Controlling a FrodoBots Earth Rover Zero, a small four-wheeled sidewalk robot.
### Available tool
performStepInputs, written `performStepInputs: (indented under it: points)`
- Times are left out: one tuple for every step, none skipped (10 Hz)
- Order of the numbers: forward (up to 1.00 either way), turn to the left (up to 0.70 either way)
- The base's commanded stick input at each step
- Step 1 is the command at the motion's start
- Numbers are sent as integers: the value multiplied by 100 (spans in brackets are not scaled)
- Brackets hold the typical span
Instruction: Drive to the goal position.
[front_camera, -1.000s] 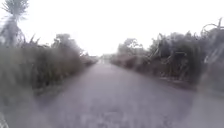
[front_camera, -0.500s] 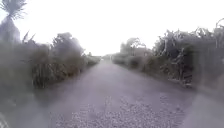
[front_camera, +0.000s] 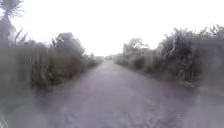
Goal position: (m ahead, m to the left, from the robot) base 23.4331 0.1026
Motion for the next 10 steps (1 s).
performStepInputs:
  points:
    - [85,0]
    - [85,-8]
    - [85,-21]
    - [85,-33]
    - [85,-34]
    - [85,-34]
    - [85,-34]
    - [85,-34]
    - [85,-34]
    - [85,-34]
